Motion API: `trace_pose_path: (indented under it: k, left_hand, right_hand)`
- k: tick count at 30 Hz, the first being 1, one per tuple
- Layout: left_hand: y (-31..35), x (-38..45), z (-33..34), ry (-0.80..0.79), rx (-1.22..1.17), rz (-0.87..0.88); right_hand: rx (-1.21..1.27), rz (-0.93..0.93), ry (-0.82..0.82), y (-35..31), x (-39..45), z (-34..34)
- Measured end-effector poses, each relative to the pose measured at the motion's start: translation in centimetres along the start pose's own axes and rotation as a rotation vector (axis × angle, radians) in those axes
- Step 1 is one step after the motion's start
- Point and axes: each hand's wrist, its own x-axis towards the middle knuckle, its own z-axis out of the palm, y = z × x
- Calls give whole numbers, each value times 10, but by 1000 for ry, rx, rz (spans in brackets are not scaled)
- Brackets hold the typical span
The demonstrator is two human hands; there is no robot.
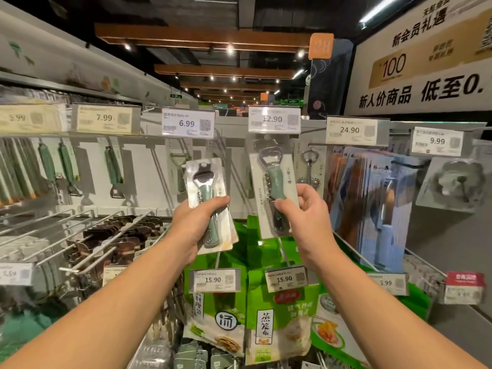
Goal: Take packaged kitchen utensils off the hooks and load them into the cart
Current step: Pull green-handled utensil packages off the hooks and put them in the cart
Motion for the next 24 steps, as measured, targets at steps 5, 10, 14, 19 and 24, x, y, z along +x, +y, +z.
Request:
trace_pose_path:
  k: [5,10,14,19,24]
  left_hand:
    - [-4,13,-1,-27,11,17]
    - [-11,24,-6,-58,3,28]
    - [-15,29,-11,-65,6,30]
    - [-17,37,-10,-75,27,22]
    - [-17,44,-6,-75,46,23]
  right_hand:
    - [24,3,35,10,5,9]
    - [177,-12,185,26,11,23]
    - [-11,-121,202,35,19,32]
    - [8,20,190,44,42,38]
    - [50,223,88,63,87,36]
